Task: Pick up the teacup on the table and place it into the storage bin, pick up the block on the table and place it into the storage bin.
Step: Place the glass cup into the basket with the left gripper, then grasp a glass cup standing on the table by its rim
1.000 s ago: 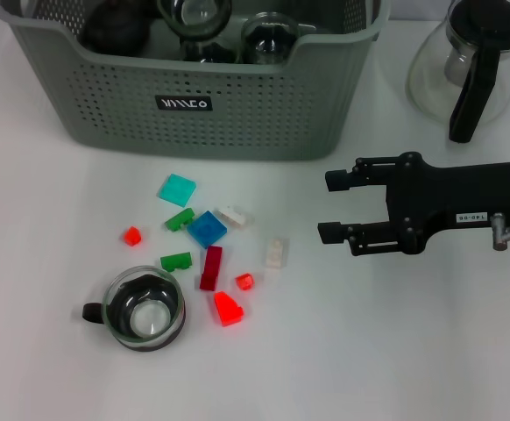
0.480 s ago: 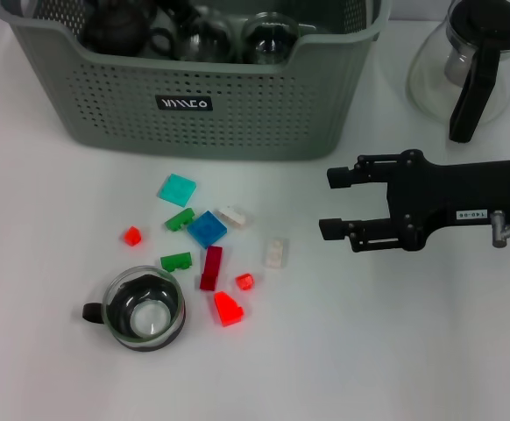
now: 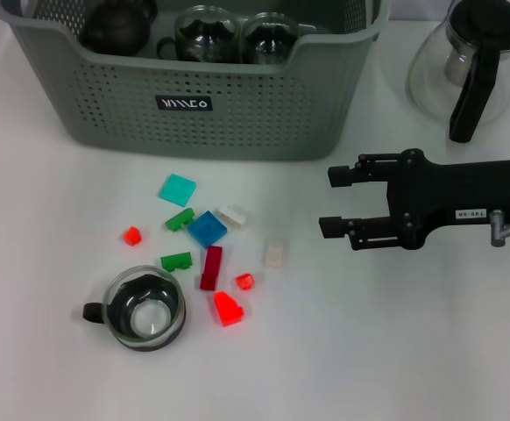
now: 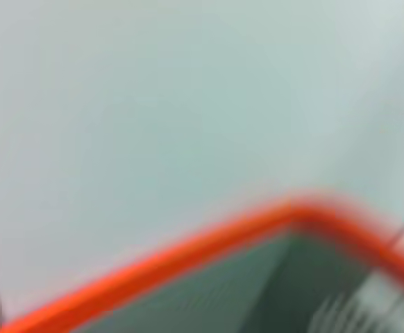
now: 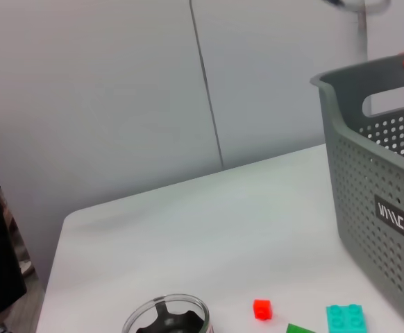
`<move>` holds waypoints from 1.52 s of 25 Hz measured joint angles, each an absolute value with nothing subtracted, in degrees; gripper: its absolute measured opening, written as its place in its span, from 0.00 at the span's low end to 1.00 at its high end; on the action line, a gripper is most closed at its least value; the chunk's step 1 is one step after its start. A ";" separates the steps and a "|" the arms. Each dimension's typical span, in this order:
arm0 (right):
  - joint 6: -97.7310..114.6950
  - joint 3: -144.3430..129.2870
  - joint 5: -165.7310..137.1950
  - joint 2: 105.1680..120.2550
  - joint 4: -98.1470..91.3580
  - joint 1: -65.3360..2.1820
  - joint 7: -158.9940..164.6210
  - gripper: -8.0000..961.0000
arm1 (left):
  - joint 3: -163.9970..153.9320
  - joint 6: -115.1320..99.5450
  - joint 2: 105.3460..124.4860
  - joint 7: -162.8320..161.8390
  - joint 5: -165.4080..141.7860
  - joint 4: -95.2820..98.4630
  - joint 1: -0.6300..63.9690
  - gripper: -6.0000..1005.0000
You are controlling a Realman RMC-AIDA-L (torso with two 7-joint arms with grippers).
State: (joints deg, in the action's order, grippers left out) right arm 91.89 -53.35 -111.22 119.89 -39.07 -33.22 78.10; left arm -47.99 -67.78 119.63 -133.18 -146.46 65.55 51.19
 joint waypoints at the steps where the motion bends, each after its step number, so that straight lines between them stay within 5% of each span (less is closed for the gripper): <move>1: 91.88 -53.34 -111.20 119.88 -38.94 -33.16 78.12 0.79 | -45.58 -69.68 118.97 -132.16 -142.35 66.28 50.37 0.46; 9: 91.95 -53.35 -111.09 119.86 -38.58 -33.14 78.14 0.79 | -26.90 -97.21 105.79 -117.92 -97.35 37.73 43.26 0.73; 11: 92.02 -53.35 -111.09 119.82 -38.58 -33.18 78.14 0.79 | -24.34 -102.41 104.75 -115.76 -94.54 32.11 41.99 0.76; 33: 93.35 -53.79 -111.36 119.97 -38.58 -33.74 79.52 0.79 | -36.61 -115.83 108.87 -115.10 -124.73 53.74 32.49 0.78; 35: 93.34 -53.79 -111.37 119.97 -38.58 -33.75 79.53 0.79 | -41.42 -111.70 112.07 -111.42 -134.37 59.64 32.37 0.78; 38: 93.18 -53.79 -111.42 119.97 -38.49 -33.75 79.54 0.79 | -43.49 -110.44 113.87 -108.55 -139.06 60.82 32.46 0.78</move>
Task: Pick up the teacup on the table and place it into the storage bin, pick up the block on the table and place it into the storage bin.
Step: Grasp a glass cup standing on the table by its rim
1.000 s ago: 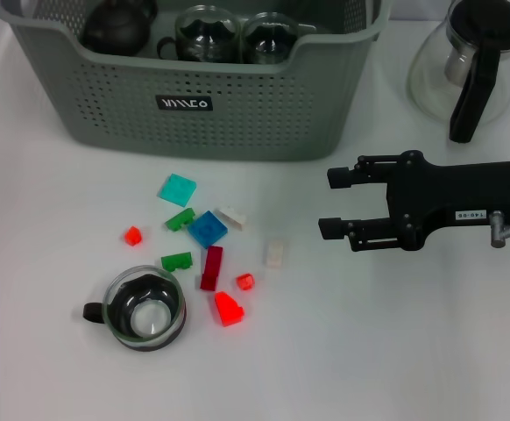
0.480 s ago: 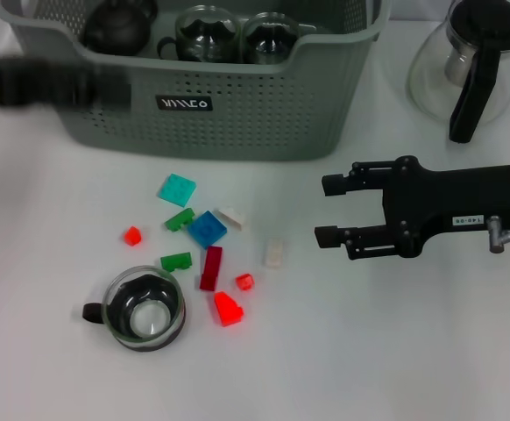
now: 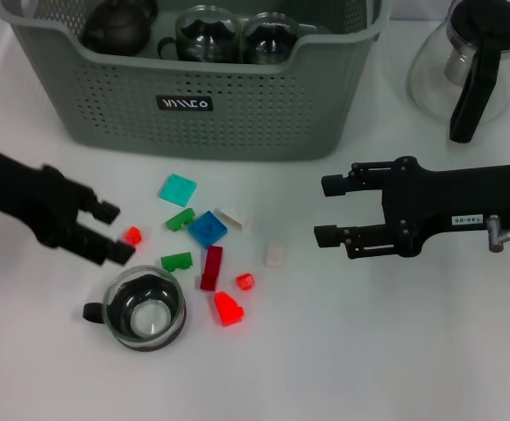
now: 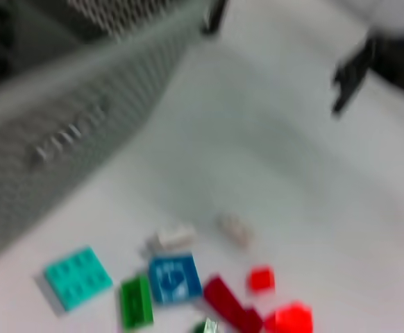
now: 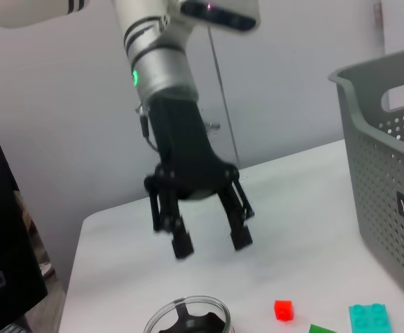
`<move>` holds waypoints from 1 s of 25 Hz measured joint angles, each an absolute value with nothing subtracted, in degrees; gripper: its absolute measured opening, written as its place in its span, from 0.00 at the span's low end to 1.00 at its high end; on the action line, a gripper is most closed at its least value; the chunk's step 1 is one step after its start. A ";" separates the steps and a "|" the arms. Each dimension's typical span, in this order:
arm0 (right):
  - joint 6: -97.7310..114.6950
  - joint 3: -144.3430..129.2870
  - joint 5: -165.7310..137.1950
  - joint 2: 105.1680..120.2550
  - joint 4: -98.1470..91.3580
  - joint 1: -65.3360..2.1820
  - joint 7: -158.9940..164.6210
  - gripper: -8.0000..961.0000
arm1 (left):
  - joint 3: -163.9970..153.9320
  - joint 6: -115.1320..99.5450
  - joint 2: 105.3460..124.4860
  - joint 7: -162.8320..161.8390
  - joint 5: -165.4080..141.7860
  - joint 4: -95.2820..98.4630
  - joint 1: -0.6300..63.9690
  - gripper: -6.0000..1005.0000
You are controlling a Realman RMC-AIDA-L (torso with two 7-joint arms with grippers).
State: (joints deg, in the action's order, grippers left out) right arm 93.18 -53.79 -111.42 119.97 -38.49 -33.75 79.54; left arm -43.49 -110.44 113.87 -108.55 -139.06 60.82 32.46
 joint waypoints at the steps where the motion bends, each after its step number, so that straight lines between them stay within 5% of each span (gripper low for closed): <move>1: 93.05 -53.79 -111.43 119.97 -38.41 -33.74 79.54 0.79 | -44.42 -109.92 114.67 -107.80 -140.65 61.45 32.49 0.78; 12: 92.75 -53.62 -111.45 119.88 -38.00 -33.97 79.52 0.79 | -51.38 -102.66 123.41 -106.99 -153.73 71.82 29.70 0.78; 25: 92.72 -53.44 -111.46 119.88 -37.96 -33.92 79.54 0.79 | -57.01 -101.78 124.30 -113.38 -156.12 74.20 28.75 0.78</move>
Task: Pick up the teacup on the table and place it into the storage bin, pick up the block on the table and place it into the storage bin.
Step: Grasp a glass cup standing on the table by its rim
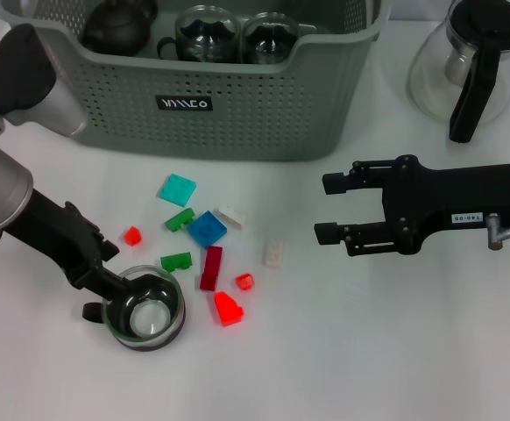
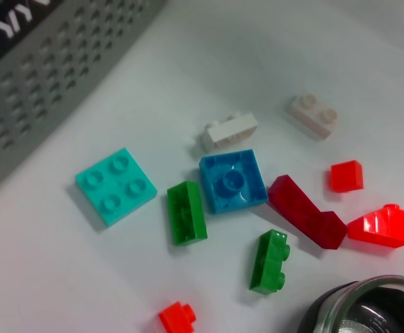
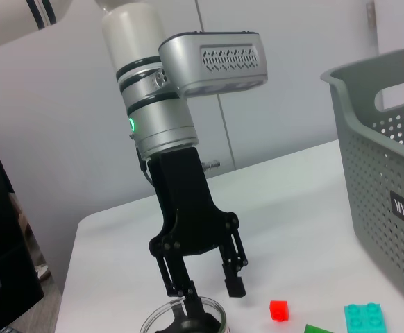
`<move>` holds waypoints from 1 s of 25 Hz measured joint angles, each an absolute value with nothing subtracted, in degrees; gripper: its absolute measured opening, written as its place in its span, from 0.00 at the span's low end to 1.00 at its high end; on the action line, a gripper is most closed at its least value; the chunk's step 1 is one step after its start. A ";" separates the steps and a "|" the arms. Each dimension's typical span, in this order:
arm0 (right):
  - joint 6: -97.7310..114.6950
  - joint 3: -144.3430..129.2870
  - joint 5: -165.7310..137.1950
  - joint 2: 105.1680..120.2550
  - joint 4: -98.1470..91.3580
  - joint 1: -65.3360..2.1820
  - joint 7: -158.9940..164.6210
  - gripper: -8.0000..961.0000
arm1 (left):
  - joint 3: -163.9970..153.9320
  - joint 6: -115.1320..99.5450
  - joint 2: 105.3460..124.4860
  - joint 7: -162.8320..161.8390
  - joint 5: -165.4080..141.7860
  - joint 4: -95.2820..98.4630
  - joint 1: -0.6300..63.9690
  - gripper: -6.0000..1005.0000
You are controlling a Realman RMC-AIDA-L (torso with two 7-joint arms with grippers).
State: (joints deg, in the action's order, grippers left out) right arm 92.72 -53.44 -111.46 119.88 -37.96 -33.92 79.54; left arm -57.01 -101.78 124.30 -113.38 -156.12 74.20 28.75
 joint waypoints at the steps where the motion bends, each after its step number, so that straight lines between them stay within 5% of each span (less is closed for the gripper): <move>1: 92.72 -53.44 -111.47 119.88 -37.96 -33.92 79.54 0.79 | -57.42 -101.76 124.27 -113.91 -156.12 74.20 28.75 0.76; 8: 92.63 -53.44 -111.46 119.78 -37.96 -33.93 79.54 0.79 | -60.42 -101.78 124.15 -116.68 -156.17 74.23 28.89 0.48; 14: 92.63 -53.44 -111.44 119.64 -37.96 -34.01 79.54 0.79 | -61.46 -99.78 124.11 -119.66 -158.54 74.29 29.43 0.36; 25: 92.63 -53.43 -111.44 119.53 -37.96 -34.02 79.34 0.79 | -62.51 -99.28 124.34 -120.95 -159.63 73.84 29.87 0.28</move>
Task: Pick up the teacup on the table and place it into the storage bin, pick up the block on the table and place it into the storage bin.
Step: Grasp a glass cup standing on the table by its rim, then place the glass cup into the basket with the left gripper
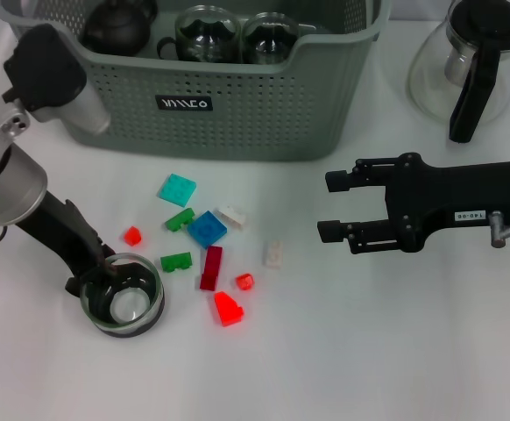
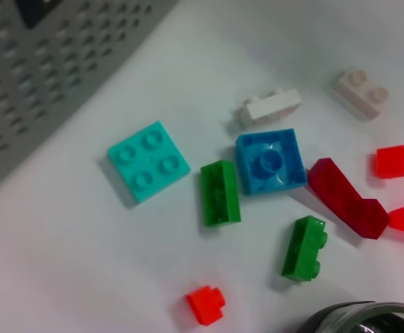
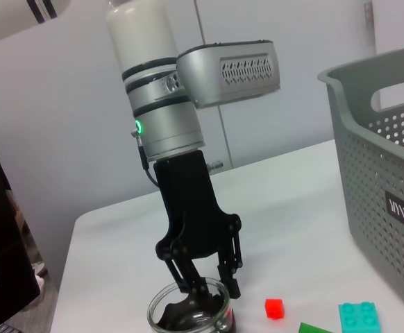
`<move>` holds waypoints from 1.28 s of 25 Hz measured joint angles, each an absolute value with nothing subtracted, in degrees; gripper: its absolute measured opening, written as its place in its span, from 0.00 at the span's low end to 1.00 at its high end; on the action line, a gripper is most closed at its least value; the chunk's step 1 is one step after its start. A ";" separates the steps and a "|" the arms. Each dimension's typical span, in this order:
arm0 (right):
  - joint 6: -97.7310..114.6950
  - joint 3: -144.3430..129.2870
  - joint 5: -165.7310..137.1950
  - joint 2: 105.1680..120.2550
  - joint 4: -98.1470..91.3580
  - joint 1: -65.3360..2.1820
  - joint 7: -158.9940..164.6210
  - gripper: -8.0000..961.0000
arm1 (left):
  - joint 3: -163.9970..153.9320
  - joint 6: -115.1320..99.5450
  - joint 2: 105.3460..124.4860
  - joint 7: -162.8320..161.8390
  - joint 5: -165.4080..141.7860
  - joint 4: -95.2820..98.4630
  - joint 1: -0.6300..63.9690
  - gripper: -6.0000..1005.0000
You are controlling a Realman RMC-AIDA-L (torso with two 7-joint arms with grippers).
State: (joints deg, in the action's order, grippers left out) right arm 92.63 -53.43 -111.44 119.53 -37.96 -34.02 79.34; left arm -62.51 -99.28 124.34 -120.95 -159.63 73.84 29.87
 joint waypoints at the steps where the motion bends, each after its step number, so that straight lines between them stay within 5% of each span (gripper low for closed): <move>1: 92.63 -53.43 -111.44 119.53 -37.97 -34.02 79.31 0.79 | -62.80 -99.28 124.34 -121.01 -159.67 73.76 29.86 0.28; 24: 92.65 -53.52 -111.44 119.53 -37.87 -33.92 79.24 0.79 | -54.88 -103.73 123.58 -118.13 -156.53 72.52 31.60 0.05; 28: 92.63 -53.57 -111.45 119.53 -37.87 -33.92 79.39 0.79 | -41.67 -109.53 120.93 -111.57 -147.54 68.22 34.40 0.05; 32: 92.65 -53.48 -111.45 119.53 -37.87 -33.78 79.36 0.79 | -32.93 -112.32 115.51 -106.44 -132.38 55.25 36.18 0.05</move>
State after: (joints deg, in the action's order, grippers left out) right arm 92.65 -53.48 -111.45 119.53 -37.87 -33.78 79.36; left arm -32.93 -112.32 115.51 -106.44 -132.38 55.25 36.18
